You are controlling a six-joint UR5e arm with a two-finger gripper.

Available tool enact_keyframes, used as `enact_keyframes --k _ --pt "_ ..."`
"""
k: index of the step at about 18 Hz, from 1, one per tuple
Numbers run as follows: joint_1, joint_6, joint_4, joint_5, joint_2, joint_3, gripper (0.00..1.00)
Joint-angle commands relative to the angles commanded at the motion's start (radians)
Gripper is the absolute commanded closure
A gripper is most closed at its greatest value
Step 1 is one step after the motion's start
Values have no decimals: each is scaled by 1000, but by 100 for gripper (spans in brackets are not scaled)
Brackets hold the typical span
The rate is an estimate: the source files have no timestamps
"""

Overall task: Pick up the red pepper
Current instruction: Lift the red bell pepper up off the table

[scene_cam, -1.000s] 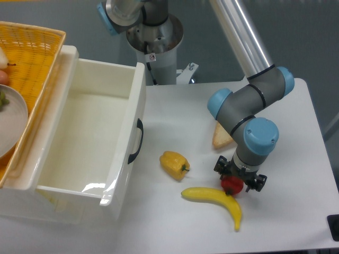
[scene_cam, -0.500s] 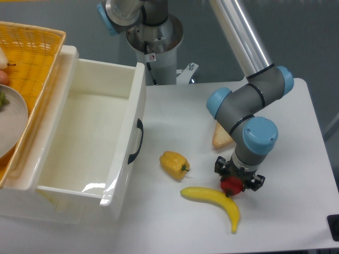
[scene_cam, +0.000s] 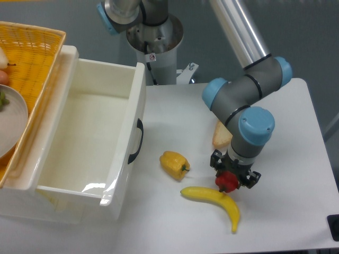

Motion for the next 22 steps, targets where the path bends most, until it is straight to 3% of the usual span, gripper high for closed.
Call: enact_keyframes --k 5,11,15,22 --pt "8 186 -115 2 61 -8 63" --pt "5 273 -120 8 91 -9 63" --pt "11 351 -170 9 126 -21 63" --pt "3 362 -175 11 178 -66 62"
